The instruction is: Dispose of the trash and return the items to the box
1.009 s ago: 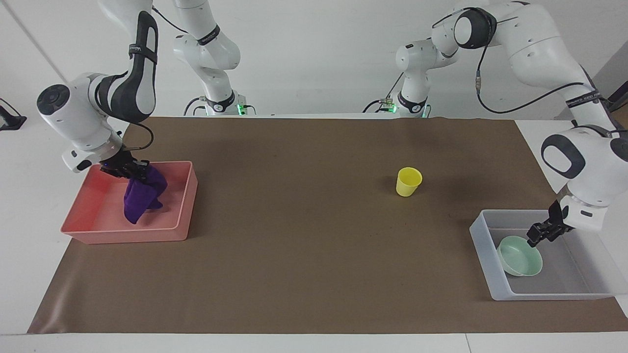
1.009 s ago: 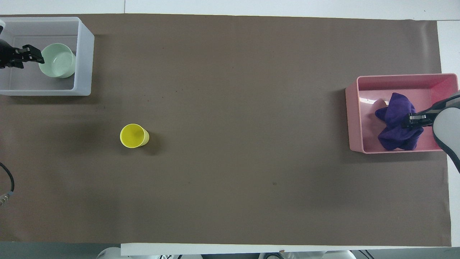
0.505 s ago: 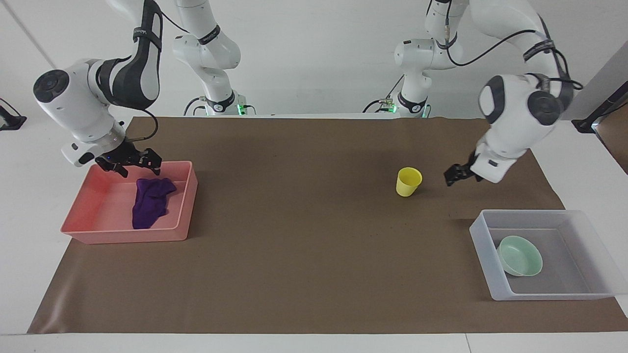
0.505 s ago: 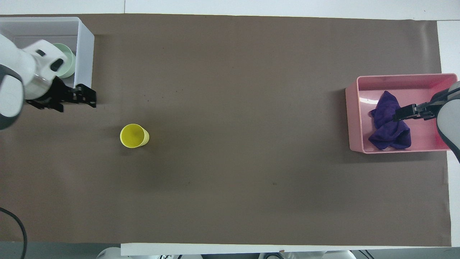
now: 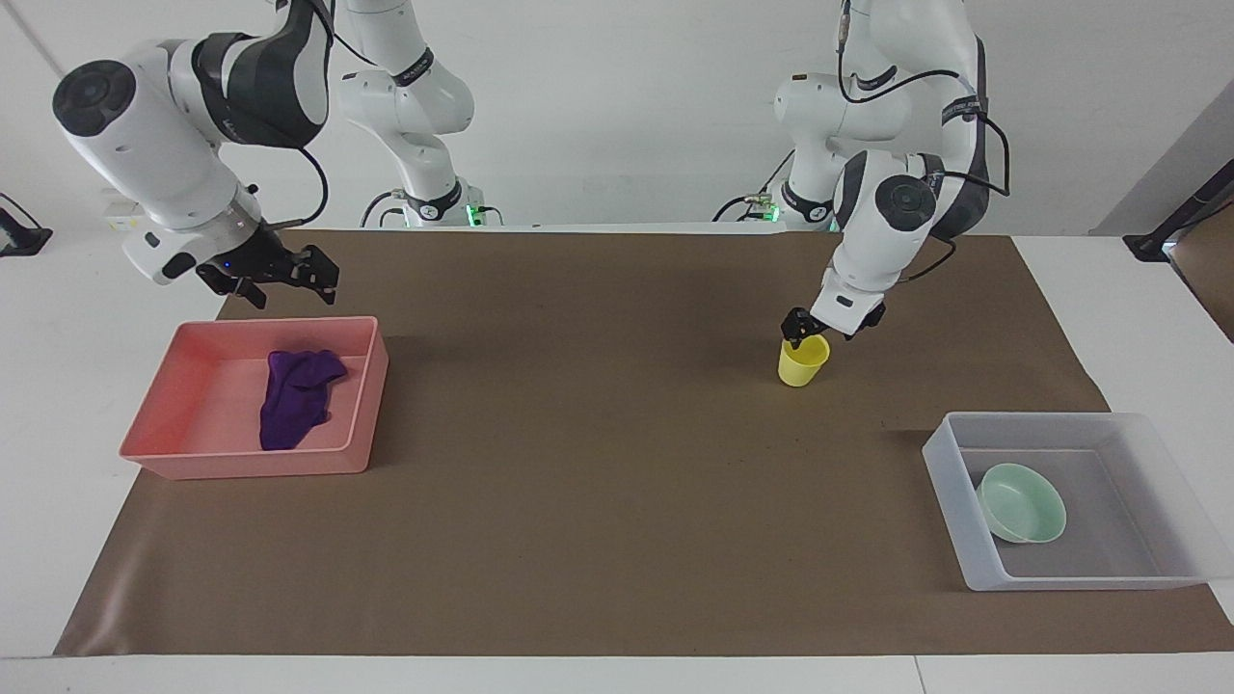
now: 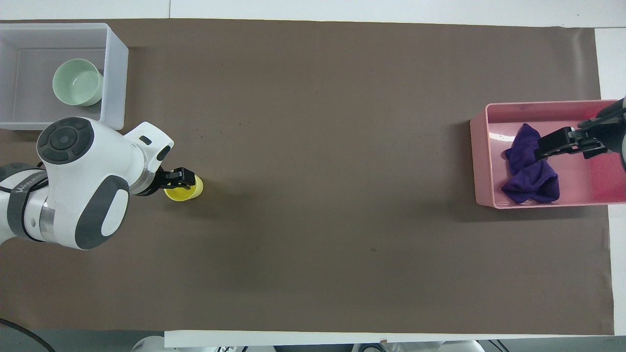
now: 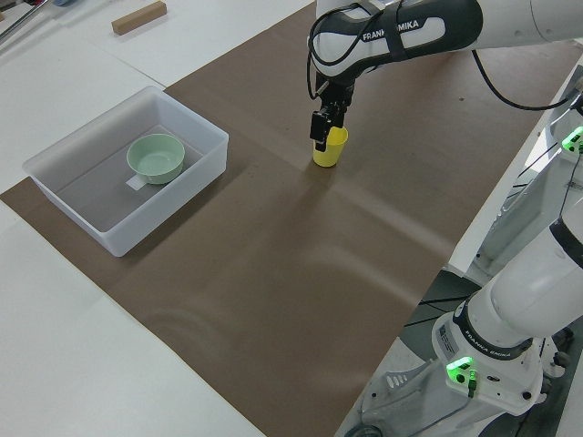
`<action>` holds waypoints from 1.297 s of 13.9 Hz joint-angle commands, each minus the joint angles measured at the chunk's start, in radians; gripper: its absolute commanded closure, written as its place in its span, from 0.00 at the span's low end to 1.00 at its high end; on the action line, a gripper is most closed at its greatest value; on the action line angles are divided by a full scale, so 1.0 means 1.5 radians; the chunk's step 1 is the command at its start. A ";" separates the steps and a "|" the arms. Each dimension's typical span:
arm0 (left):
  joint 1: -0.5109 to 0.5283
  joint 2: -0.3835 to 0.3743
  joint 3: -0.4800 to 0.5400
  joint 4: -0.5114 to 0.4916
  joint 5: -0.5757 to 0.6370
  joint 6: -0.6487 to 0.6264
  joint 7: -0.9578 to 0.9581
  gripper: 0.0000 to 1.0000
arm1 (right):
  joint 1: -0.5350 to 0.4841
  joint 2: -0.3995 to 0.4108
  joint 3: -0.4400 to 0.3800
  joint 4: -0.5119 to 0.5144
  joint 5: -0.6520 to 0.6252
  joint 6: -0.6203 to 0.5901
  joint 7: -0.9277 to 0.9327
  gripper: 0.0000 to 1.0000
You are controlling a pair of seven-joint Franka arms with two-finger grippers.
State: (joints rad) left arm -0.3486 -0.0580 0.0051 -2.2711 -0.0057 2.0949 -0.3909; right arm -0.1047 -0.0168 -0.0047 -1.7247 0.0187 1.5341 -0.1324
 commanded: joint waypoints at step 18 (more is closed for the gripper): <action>0.138 0.035 0.014 0.250 -0.002 -0.074 -0.002 1.00 | -0.011 -0.089 0.000 0.007 0.002 -0.162 0.001 0.00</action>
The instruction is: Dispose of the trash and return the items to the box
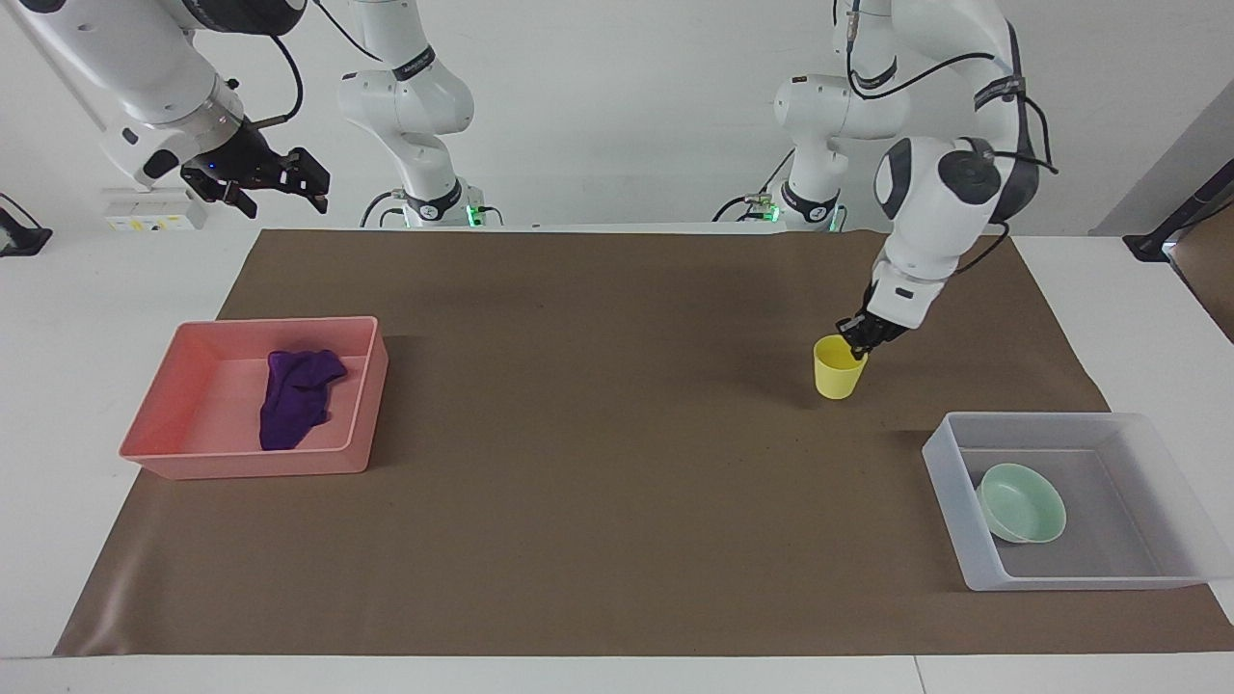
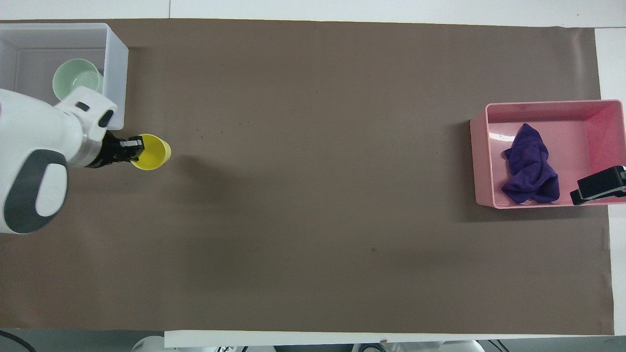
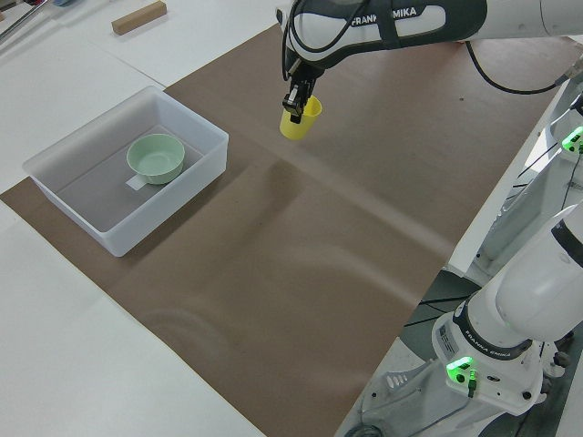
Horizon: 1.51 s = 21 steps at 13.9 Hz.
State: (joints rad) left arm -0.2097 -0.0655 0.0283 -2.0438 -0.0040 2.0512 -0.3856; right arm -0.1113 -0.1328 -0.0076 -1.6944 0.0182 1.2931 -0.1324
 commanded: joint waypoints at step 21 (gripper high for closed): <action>0.189 0.203 -0.008 0.287 -0.021 -0.023 -0.010 0.00 | -0.002 -0.010 0.002 -0.013 0.002 0.056 0.003 0.00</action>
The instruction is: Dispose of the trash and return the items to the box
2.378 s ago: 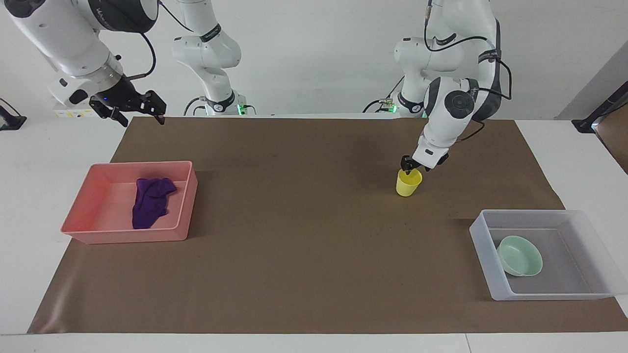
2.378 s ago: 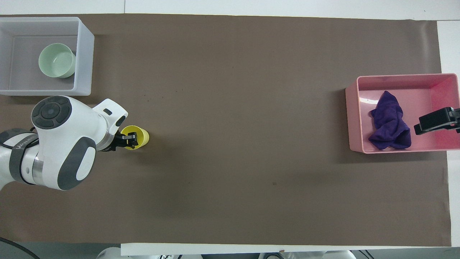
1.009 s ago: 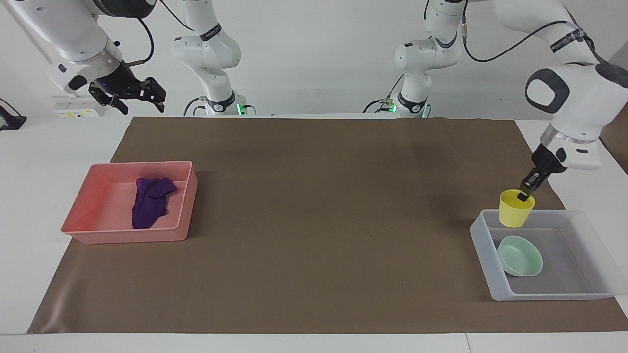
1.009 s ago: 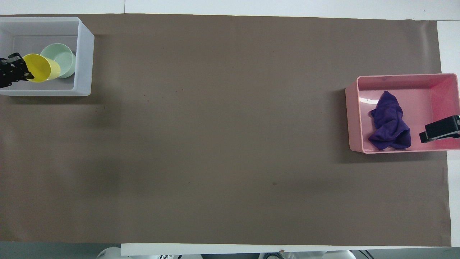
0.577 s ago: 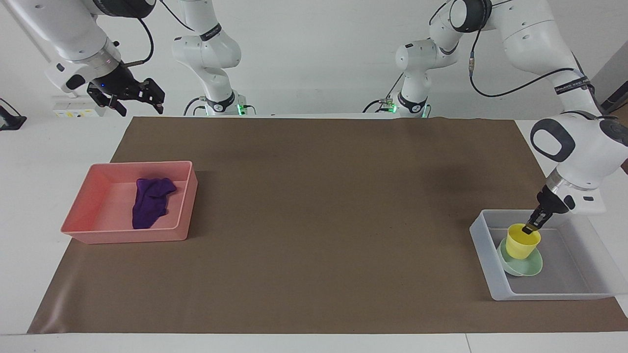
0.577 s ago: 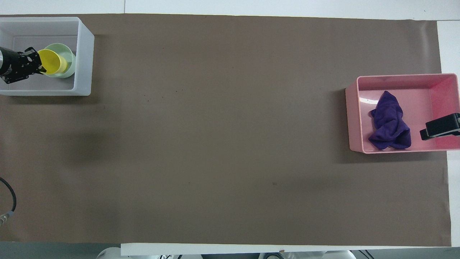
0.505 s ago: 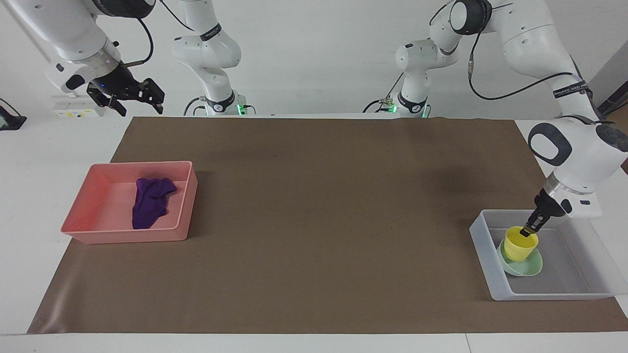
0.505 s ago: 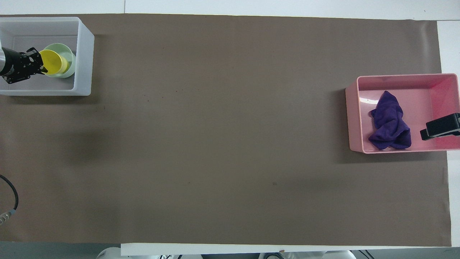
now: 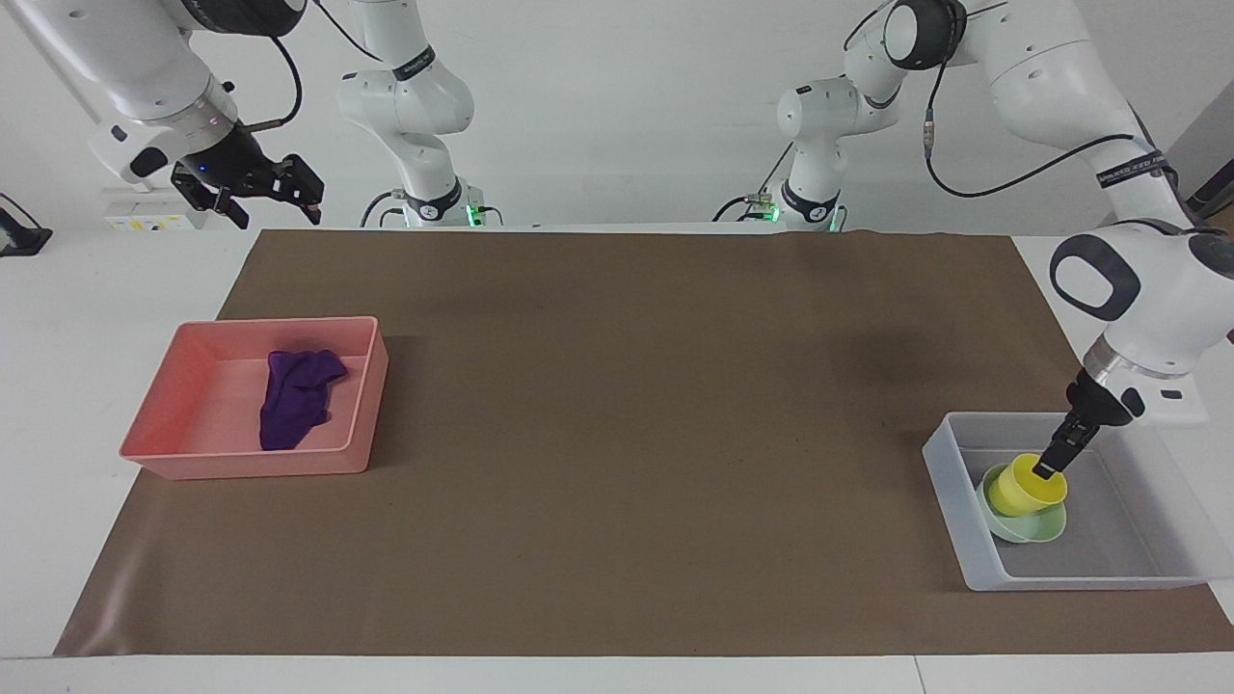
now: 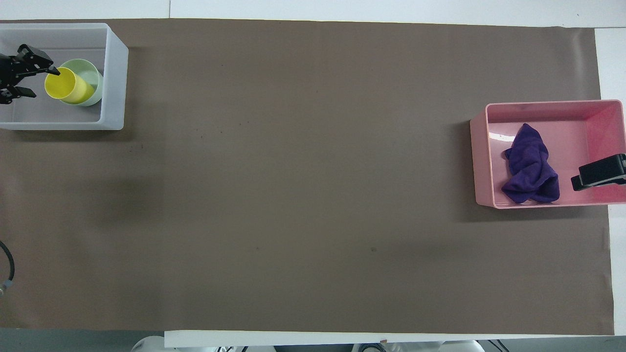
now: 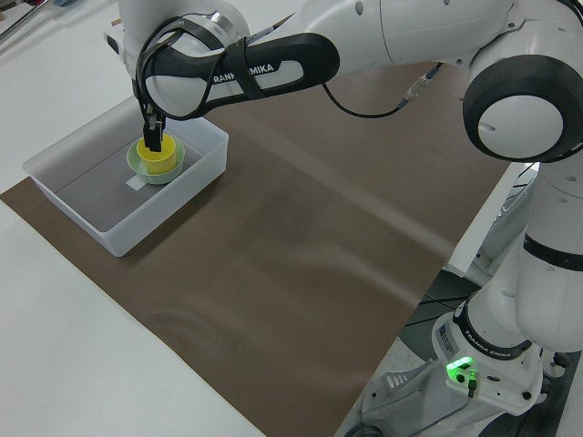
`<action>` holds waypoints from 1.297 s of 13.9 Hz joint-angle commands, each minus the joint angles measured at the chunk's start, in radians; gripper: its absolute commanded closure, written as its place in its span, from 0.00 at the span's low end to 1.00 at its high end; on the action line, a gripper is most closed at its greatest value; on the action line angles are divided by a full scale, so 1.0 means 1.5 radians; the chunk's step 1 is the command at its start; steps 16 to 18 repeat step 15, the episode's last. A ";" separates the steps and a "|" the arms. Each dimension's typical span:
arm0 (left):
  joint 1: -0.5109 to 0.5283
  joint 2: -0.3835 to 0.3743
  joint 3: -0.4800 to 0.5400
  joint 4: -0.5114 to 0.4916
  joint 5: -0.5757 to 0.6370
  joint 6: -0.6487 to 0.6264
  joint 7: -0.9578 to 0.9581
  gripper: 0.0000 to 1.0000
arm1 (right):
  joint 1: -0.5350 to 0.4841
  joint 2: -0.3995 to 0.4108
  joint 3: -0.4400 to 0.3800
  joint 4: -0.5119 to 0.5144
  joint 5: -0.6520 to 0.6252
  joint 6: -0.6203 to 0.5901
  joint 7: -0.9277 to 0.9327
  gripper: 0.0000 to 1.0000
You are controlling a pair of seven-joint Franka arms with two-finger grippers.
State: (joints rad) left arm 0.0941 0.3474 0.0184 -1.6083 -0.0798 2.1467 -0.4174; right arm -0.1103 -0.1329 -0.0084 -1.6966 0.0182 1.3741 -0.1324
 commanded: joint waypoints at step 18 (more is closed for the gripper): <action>-0.144 -0.358 -0.001 -0.071 0.053 -0.436 0.286 0.00 | -0.003 -0.010 0.003 -0.010 0.003 0.005 0.005 0.00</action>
